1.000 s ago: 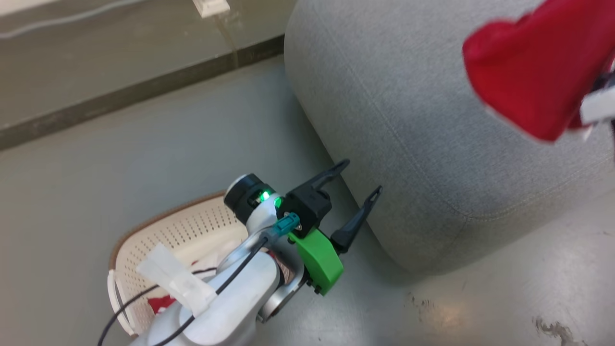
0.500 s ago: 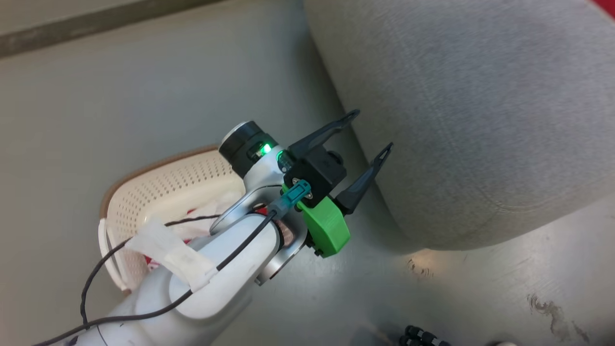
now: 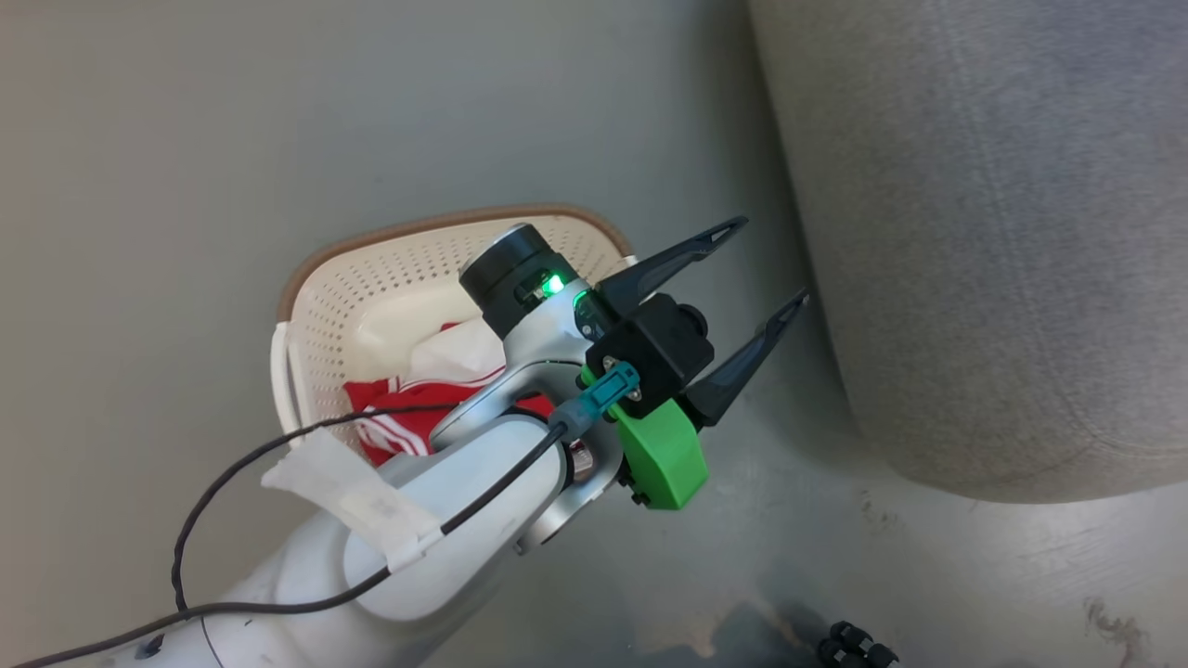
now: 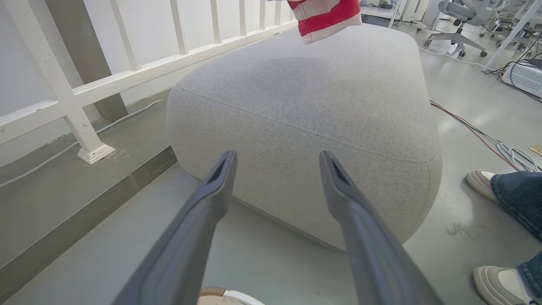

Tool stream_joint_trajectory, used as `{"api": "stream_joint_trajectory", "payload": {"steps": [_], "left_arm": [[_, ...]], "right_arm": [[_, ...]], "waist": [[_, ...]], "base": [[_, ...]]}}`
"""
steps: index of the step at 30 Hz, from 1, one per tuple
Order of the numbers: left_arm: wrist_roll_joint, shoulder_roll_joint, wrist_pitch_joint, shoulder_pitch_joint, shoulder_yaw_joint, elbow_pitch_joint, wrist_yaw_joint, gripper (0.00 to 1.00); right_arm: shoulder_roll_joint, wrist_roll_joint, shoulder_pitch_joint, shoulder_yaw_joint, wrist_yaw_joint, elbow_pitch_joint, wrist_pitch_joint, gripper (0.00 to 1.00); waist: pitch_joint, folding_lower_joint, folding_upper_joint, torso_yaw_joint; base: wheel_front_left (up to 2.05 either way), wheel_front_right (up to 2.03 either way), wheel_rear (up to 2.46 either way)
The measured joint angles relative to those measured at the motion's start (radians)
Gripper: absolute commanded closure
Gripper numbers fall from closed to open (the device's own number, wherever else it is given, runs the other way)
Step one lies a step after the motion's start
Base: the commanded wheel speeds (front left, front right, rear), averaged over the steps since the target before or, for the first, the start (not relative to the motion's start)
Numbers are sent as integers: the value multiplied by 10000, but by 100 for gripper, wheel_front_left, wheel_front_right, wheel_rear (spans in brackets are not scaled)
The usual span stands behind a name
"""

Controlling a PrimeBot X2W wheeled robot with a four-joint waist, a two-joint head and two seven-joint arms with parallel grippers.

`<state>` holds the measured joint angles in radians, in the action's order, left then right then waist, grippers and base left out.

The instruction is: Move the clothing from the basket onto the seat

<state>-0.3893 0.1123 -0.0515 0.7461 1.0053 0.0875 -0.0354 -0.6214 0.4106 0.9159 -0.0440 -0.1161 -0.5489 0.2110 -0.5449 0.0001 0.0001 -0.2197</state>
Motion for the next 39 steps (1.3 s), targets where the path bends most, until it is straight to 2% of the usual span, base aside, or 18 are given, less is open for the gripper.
{"api": "stream_joint_trajectory", "payload": {"steps": [7, 18, 28, 29, 30, 31, 32, 39], "left_arm": [[309, 8, 230, 173, -17, -173, 4, 0], [441, 293, 426, 335, -33, -355, 6, 0], [472, 385, 435, 343, -36, -364, 6, 0], [470, 385, 435, 344, -40, -364, 6, 0], [470, 393, 435, 344, -52, -366, 6, 0], [470, 412, 435, 344, -69, -366, 6, 0], [470, 443, 437, 344, -92, -370, 6, 0], [458, 581, 458, 347, -263, -359, 6, 0]], "right_arm": [[-155, -345, 608, 125, -61, -424, 186, 100], [1369, -314, 100, -259, -75, -1818, 276, 100], [1783, -222, -86, -301, -67, -2661, 366, 99], [1791, -221, -90, -299, -58, -2694, 382, 68], [1814, -222, -90, -330, -36, -2713, 391, 53], [1850, -224, -89, -378, 25, -2727, 391, 18], [1910, -224, -88, -428, 63, -2731, 393, 0], [2196, -303, -133, -688, 378, -2947, 407, 0]], "waist": [[-478, 0, 0, 400], [-1154, 0, 0, 293], [-1301, -1, 0, -62], [-1298, -1, 0, -78], [-1294, -1, 0, -97], [-1293, -1, 0, -124], [-1292, -1, 0, -156], [-1269, -1, 0, -428]], "base": [[0, 0, 0], [0, 0, 0], [0, 0, 0], [0, 0, 0], [0, 0, 0], [0, 0, 0], [0, 0, 0], [0, 0, 0]]}}
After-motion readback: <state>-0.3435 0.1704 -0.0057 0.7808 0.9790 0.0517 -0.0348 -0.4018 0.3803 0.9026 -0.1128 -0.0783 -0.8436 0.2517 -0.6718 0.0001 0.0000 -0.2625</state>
